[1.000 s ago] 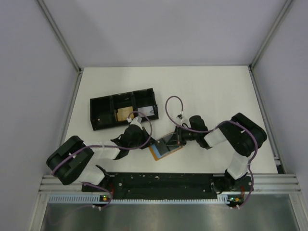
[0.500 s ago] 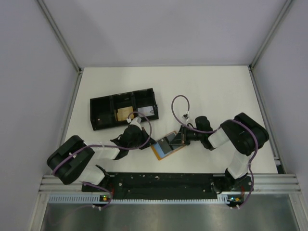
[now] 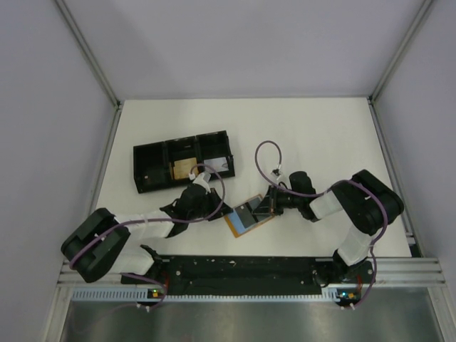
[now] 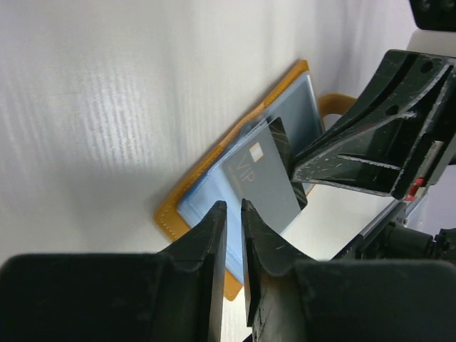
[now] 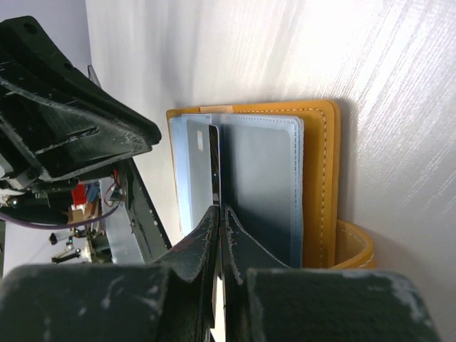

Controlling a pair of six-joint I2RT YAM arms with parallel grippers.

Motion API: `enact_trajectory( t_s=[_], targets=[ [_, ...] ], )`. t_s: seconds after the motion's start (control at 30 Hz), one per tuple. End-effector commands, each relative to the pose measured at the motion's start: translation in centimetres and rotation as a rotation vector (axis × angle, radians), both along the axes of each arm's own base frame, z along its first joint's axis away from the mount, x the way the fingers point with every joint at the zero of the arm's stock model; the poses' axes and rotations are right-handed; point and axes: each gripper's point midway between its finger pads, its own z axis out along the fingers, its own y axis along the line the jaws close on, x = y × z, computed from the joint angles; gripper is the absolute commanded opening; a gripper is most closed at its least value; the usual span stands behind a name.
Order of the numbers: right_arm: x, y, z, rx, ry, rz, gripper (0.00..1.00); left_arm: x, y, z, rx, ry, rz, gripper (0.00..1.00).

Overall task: Take the credit cards out of the card holder
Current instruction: Remove the credit card from the card holder.

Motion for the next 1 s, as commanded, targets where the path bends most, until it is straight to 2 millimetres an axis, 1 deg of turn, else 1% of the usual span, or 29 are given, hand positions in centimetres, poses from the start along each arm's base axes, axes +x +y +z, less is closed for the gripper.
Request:
enact_trajectory(
  t_s=[0.0, 0.17, 0.27, 0.33, 0.4, 0.6, 0.7, 0.83, 0.97],
  targets=[
    [1.0, 0.3, 0.9, 0.01, -0.057, 0.008, 0.0, 0.7, -2.2, 3.1, -0.086, -0.061, -0.051, 0.2],
    [1.0, 0.3, 1.0, 0.013, -0.059, 0.013, 0.0, 1.1, -3.4, 2.8, -0.094, -0.05, -0.079, 0.2],
    [0.9, 0.3, 0.9, 0.013, -0.058, 0.014, 0.0, 1.1, -3.6, 2.1, -0.082, -0.033, -0.091, 0.18],
    [0.9, 0.3, 0.9, 0.012, -0.055, 0.014, 0.0, 1.0, -3.7, 1.4, -0.069, -0.017, -0.096, 0.16],
    [1.0, 0.4, 1.0, 0.011, -0.058, 0.015, 0.0, 0.8, -3.4, 0.7, -0.045, 0.008, -0.099, 0.11],
    [1.1, 0.4, 0.9, 0.003, -0.06, 0.021, 0.0, 0.1, -2.6, -1.2, 0.019, 0.056, -0.102, 0.05],
    [1.1, 0.4, 0.9, -0.004, -0.06, 0.025, 0.0, -0.1, -2.2, -2.0, 0.065, 0.077, -0.11, 0.0],
    [1.4, 0.3, 0.9, -0.032, -0.072, 0.036, 0.0, -0.7, -1.2, -3.2, 0.16, 0.109, -0.133, 0.0],
    [2.1, 0.0, 0.7, -0.095, -0.096, 0.046, 0.0, -1.1, -0.3, -3.8, 0.223, 0.118, -0.146, 0.0]
  ],
)
